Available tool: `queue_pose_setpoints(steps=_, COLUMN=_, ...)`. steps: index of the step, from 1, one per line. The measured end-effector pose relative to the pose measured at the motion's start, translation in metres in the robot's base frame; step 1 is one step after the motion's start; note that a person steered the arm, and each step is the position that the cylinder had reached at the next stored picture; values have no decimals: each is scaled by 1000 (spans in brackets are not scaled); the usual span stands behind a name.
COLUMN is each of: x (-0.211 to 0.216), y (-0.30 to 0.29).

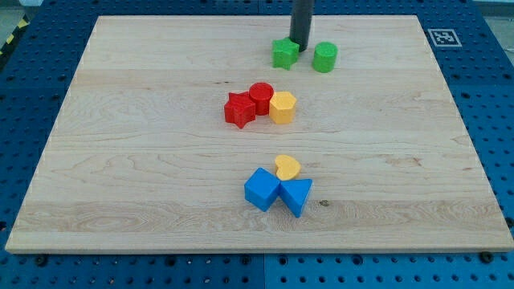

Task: Slide the green circle to the green star and yellow hexagon

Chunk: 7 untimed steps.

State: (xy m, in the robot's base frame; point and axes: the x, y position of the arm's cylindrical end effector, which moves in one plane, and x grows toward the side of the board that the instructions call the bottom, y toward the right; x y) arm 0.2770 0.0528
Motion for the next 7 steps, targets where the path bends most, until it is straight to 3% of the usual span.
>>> queue_pose_setpoints(steps=2, x=22, y=-66)
queue_pose_setpoints(steps=4, x=87, y=-65)
queue_pose_setpoints(steps=6, x=6, y=-40)
queue_pose_setpoints(steps=7, x=6, y=29)
